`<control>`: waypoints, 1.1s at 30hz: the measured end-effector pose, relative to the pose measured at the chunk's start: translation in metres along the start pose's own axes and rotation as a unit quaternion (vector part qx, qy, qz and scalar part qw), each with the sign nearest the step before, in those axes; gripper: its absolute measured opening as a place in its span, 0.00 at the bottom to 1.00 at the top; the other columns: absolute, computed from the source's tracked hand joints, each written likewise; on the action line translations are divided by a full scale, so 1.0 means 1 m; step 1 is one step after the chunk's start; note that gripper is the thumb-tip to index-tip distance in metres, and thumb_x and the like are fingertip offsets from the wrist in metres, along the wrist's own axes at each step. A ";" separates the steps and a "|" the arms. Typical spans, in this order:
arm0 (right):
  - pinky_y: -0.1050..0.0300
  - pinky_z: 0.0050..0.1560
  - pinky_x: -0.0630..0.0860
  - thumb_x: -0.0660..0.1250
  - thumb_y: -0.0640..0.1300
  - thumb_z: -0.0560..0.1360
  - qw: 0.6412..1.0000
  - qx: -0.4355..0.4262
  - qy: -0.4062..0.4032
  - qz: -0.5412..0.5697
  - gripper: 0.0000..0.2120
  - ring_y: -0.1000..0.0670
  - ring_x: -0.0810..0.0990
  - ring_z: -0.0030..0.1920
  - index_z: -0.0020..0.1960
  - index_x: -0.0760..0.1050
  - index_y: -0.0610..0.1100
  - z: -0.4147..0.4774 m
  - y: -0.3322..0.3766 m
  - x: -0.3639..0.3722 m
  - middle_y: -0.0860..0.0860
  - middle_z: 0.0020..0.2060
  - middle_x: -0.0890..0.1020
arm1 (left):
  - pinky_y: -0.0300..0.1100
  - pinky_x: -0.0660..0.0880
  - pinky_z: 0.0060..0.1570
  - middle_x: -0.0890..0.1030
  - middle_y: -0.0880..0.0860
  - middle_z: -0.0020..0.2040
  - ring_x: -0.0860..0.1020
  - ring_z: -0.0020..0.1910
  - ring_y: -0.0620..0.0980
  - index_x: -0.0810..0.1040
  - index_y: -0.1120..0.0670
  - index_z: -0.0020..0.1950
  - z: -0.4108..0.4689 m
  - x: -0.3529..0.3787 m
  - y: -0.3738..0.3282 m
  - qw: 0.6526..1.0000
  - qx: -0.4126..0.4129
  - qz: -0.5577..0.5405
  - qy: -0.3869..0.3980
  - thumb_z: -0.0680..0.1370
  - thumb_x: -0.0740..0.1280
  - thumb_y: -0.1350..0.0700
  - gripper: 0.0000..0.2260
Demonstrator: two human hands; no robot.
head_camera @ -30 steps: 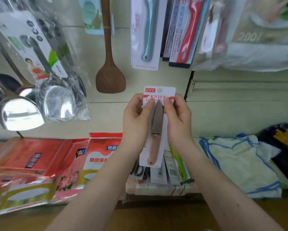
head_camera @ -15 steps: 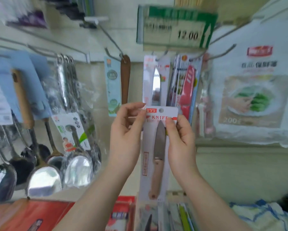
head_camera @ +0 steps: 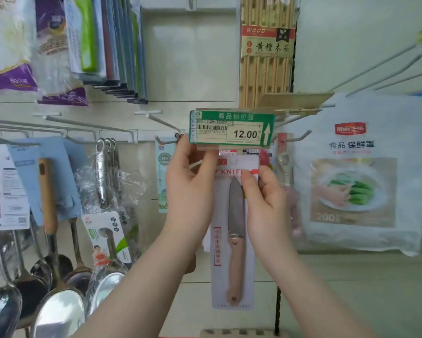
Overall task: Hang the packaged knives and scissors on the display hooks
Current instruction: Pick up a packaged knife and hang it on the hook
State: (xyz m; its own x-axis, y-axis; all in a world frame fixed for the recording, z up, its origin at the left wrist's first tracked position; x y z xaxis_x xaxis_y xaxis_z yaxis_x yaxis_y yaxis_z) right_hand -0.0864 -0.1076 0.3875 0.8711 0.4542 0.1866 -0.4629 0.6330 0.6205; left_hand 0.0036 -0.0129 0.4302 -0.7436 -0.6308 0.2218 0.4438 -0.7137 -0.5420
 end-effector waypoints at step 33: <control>0.63 0.27 0.56 0.60 0.39 0.78 0.997 0.007 -0.004 -0.072 0.18 0.56 0.59 0.25 0.31 0.60 0.46 0.028 0.014 0.010 0.54 0.24 0.61 | 0.32 0.72 0.50 0.77 0.50 0.47 0.76 0.48 0.44 0.73 0.53 0.49 0.018 -0.001 -0.014 1.000 0.014 0.021 -0.015 0.65 0.66 0.41 0.20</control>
State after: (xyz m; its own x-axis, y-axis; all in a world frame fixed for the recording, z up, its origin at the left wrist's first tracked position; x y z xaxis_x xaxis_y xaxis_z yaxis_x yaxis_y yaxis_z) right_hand -0.0793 -0.1113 0.4193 0.9294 0.3552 0.1005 -0.3312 0.6820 0.6521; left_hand 0.0069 -0.0074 0.4523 -0.7092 -0.6685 0.2240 0.4877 -0.6946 -0.5288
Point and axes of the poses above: each hand's wrist, its own z-axis towards the middle knuckle, its own x-axis out of the palm, y = z × x, the point moved 8 cm from there along z, towards the middle knuckle
